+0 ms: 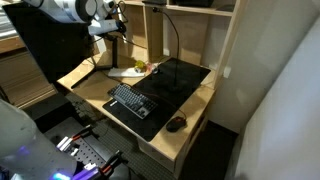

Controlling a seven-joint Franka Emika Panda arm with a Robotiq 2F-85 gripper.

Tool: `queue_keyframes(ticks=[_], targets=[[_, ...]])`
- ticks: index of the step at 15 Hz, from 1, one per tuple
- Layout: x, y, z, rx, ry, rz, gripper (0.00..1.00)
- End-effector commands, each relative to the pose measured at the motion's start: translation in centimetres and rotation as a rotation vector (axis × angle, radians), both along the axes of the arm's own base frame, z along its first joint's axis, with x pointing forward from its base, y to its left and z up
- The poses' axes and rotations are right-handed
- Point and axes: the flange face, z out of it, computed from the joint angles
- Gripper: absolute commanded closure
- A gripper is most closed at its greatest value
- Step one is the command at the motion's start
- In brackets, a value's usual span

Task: Pick up the can and make it stand

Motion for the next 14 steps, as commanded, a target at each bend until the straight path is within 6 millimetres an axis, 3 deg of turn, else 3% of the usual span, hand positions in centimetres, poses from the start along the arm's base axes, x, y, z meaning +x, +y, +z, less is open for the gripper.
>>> queue_keyframes(ticks=[1, 3, 4, 7, 9, 10, 14], targets=[[0.8, 0.3, -2.1, 0.047, 0.002, 0.010, 0.00], [1.7, 1.1, -6.5, 0.076, 0.018, 0.024, 0.00], [1.9, 1.4, -7.6, 0.078, 0.023, 0.026, 0.00], [2.2, 2.0, -7.9, 0.068, 0.042, 0.054, 0.00], [4.2, 3.6, -10.8, 0.136, 0.103, 0.064, 0.00], [5.6, 6.1, -11.4, 0.233, 0.103, 0.063, 0.00], [12.0, 6.4, -13.7, 0.339, 0.076, 0.067, 0.00]])
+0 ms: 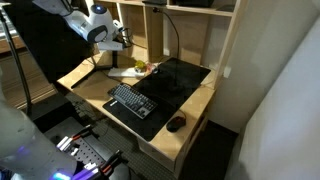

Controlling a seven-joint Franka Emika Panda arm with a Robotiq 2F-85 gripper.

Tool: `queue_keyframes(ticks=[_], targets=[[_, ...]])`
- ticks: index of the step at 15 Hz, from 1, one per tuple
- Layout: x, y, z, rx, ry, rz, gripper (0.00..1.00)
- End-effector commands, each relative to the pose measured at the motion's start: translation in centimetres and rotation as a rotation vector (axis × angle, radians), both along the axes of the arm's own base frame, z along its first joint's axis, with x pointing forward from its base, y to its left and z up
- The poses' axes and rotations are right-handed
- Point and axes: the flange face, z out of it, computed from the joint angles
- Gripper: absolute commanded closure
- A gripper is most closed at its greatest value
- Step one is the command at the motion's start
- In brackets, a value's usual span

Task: Pick up the can and make it stand

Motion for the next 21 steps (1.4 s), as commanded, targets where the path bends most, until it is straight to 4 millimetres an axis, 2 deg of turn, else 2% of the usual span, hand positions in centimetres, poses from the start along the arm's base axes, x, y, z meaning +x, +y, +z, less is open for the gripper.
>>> queue_keyframes(ticks=[1, 4, 7, 8, 11, 18, 21], targets=[[7.1, 0.0, -2.6, 0.024, -0.020, 0.005, 0.00], [11.4, 0.1, -3.4, -0.071, -0.024, -0.006, 0.00], [13.8, 0.9, -3.6, -0.087, 0.034, 0.007, 0.00], [12.1, 0.2, -3.8, -0.085, 0.005, 0.000, 0.00], [13.4, 0.8, -3.7, -0.083, 0.022, 0.001, 0.00], [13.6, 1.4, -3.5, -0.040, -0.026, -0.030, 0.00], [12.7, 0.7, -3.3, -0.101, 0.135, -0.135, 0.00]])
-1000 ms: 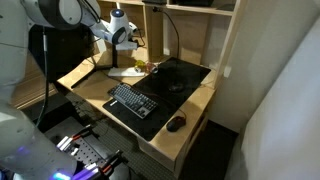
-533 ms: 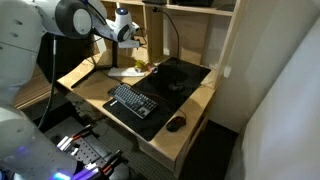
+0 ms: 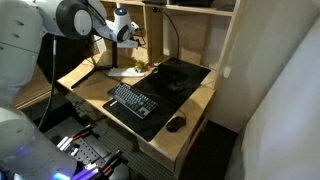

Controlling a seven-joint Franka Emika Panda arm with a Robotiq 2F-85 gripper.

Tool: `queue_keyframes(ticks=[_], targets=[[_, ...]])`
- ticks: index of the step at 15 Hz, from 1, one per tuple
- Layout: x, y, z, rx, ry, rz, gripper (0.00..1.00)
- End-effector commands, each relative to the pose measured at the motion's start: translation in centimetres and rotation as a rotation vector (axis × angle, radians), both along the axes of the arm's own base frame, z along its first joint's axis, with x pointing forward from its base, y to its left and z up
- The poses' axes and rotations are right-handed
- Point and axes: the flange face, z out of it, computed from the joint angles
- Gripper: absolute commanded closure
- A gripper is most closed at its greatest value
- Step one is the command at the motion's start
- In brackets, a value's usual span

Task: Pick up the can and make it stand

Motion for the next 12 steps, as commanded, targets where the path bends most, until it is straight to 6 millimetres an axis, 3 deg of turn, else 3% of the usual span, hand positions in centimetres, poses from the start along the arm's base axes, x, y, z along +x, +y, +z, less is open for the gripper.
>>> queue_keyframes(ticks=[1, 4, 12], targets=[[-0.9, -0.5, 0.1, -0.060, 0.158, -0.101, 0.00], [-0.6, -0.3, -0.9, -0.044, 0.158, -0.085, 0.00], [-0.9, -0.2, -1.0, -0.061, 0.201, -0.051, 0.00]])
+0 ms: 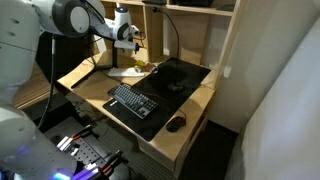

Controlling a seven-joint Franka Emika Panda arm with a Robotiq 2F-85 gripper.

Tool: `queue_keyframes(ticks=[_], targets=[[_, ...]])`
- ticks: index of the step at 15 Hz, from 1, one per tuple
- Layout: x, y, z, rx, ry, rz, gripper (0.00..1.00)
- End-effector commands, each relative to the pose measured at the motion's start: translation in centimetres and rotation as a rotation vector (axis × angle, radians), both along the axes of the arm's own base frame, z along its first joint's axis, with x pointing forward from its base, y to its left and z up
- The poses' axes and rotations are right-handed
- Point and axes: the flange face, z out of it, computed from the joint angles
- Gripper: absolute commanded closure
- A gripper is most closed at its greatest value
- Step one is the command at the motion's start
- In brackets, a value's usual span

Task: Pick up the can and make it stand

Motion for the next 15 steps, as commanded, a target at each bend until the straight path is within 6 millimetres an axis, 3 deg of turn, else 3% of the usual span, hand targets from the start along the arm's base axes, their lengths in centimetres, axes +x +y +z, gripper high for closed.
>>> queue_keyframes(ticks=[1, 15], targets=[[-0.03, 0.15, 0.05, 0.009, 0.017, 0.030, 0.00], [-0.11, 0.41, 0.00, 0.004, 0.006, -0.001, 0.00]])
